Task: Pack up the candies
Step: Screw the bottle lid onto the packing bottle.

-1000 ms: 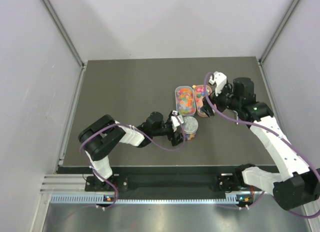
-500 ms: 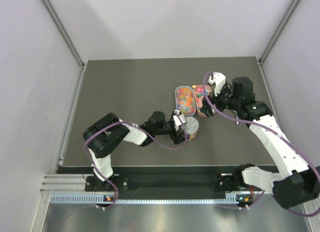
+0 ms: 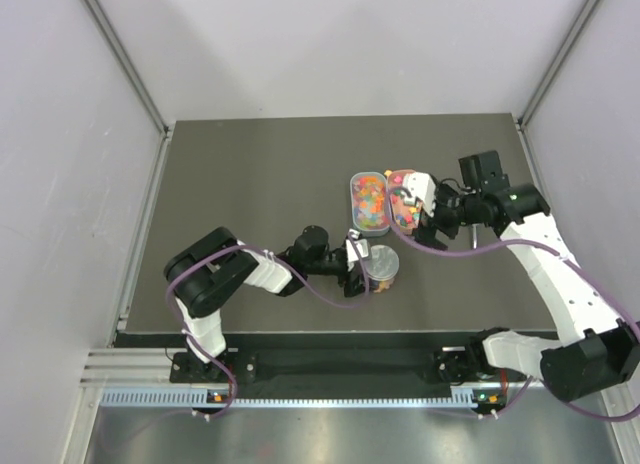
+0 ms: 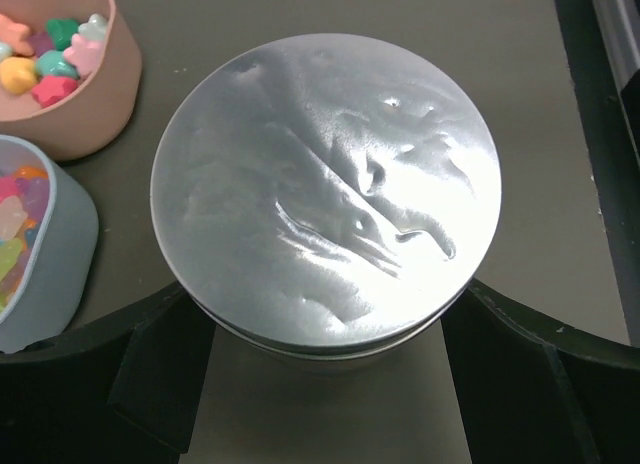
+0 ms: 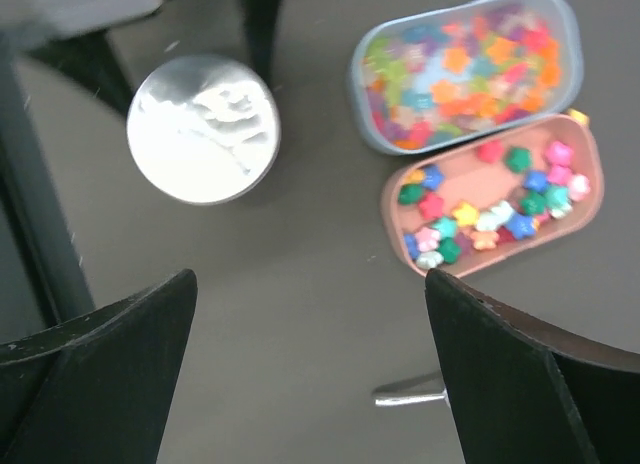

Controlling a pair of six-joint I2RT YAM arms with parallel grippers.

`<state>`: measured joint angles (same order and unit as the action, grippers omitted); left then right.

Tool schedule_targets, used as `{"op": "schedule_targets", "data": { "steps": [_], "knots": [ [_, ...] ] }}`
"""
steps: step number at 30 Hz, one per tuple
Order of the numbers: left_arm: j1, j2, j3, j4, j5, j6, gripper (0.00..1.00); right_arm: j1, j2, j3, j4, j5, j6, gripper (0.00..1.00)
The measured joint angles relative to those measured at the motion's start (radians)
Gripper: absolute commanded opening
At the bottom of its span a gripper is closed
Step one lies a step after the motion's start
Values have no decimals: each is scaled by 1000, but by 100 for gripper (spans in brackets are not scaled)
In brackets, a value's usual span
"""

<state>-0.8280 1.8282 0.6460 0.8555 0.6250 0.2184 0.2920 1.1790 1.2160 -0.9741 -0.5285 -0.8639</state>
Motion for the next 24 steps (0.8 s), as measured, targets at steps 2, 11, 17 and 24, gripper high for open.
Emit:
{"op": "schedule_targets", "data": {
  "steps": [2, 11, 17, 24],
  "knots": [
    [0, -3, -3, -7, 24, 19, 14, 6, 12, 7, -77, -29, -134, 96],
    [-5, -12, -14, -11, 59, 59, 8, 186, 48, -107, -130, -53, -481, 100],
    [-5, -14, -17, -10, 58, 66, 8, 264, 104, -140, -44, -64, -497, 100],
    [-6, -16, -27, 6, 54, 64, 8, 264, 192, -140, 21, -60, -496, 100]
  ]
}}
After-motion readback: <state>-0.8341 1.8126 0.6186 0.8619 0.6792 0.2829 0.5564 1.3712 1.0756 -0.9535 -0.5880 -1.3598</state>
